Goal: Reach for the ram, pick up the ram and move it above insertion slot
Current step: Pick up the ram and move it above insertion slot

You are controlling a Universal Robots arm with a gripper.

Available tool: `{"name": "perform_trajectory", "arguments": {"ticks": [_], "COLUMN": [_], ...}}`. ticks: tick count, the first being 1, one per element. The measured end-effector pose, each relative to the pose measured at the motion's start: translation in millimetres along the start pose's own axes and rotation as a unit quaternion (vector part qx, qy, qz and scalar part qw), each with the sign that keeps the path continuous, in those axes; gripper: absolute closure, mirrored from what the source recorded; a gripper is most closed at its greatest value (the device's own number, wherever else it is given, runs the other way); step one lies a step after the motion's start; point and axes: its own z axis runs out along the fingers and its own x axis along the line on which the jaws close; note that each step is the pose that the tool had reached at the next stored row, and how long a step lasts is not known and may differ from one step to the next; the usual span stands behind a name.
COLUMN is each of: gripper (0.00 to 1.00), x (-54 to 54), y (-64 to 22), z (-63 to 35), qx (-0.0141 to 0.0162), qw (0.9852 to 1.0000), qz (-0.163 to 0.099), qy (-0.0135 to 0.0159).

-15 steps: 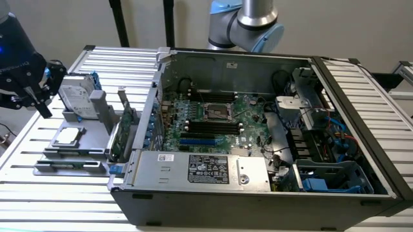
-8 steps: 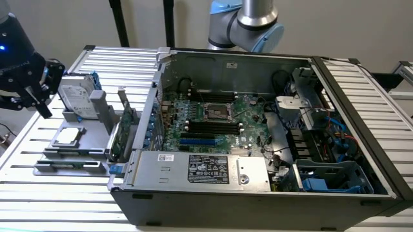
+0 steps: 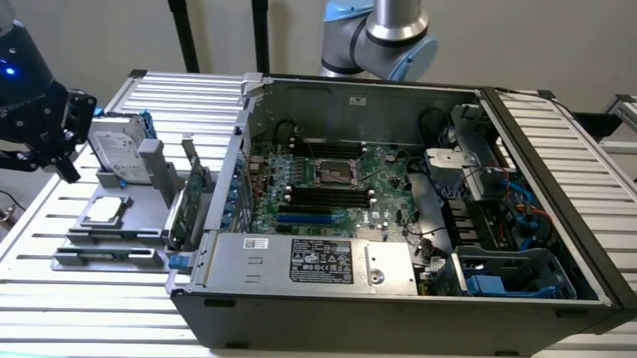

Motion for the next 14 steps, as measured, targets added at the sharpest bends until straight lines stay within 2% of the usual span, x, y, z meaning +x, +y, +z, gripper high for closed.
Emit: {"name": "perform_trajectory", "arguments": {"ticks": [3, 7, 11, 14], "gripper": [0.89, 0.89, 0.89, 0.89], "x": [0.0, 0.0, 0.0, 0.0], "y": [0.0, 0.0, 0.0, 0.0], "z": [0.0, 0.1, 0.2, 0.2], "qx": [0.0001, 0.0003, 0.0004, 0.0005], "qw": [0.9996, 0.998, 0.995, 0.9919], "qz": [-0.027, -0.063, -0.099, -0.127], "qy": [0.001, 0.0024, 0.0038, 0.0048]}}
